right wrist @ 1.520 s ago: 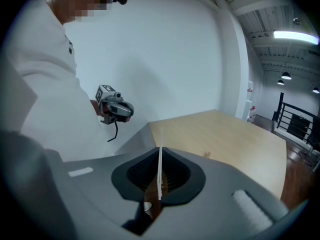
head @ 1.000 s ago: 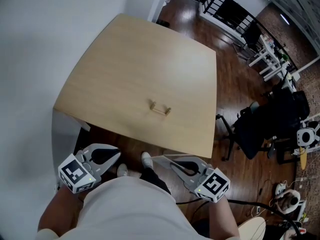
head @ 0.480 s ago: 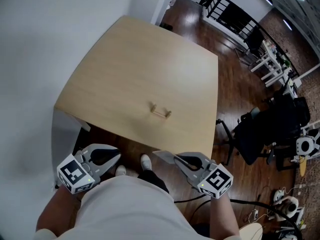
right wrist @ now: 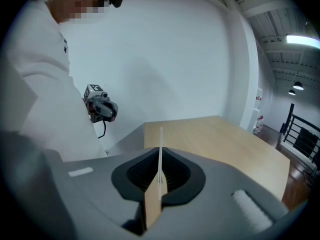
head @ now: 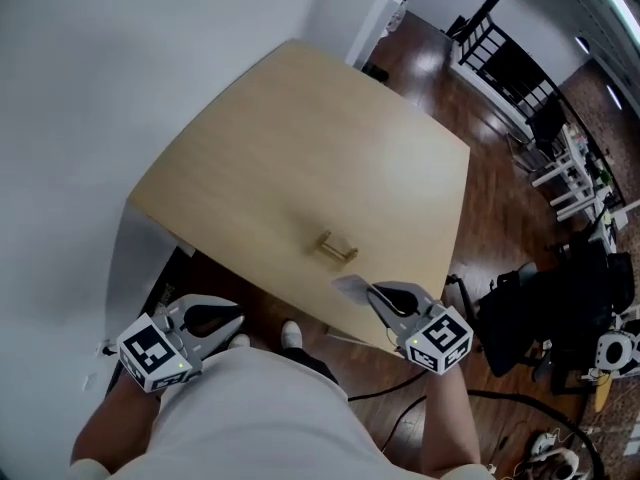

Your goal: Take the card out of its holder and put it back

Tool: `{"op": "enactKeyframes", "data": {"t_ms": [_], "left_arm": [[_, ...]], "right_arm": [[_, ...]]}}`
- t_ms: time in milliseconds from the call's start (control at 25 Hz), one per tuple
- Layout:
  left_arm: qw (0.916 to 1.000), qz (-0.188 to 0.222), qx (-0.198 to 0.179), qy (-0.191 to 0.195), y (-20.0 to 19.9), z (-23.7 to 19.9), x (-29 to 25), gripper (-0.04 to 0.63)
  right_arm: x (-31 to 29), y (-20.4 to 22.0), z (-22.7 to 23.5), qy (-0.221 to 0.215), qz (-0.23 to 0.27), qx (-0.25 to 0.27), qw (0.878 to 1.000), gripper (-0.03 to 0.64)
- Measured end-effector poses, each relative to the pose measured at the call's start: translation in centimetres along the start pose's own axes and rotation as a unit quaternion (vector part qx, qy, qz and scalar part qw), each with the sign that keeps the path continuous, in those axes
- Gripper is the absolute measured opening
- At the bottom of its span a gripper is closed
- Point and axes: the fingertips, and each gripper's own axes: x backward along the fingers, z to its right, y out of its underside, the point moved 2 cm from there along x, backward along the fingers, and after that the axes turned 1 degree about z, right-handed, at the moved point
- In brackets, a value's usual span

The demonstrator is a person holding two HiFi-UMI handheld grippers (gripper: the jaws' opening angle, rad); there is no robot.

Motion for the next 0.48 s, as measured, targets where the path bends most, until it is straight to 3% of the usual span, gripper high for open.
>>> {"op": "enactKeyframes", "data": {"t_ms": [480], "left_arm": [[0.9959, 0.011, 0.039, -0.080, -1.2, 0.4, -4.1, 0.034]], "right_arm": [[-5.4, 0.9, 9.3, -0.048, -0.013, 0.029, 0.998, 0.020]]}}
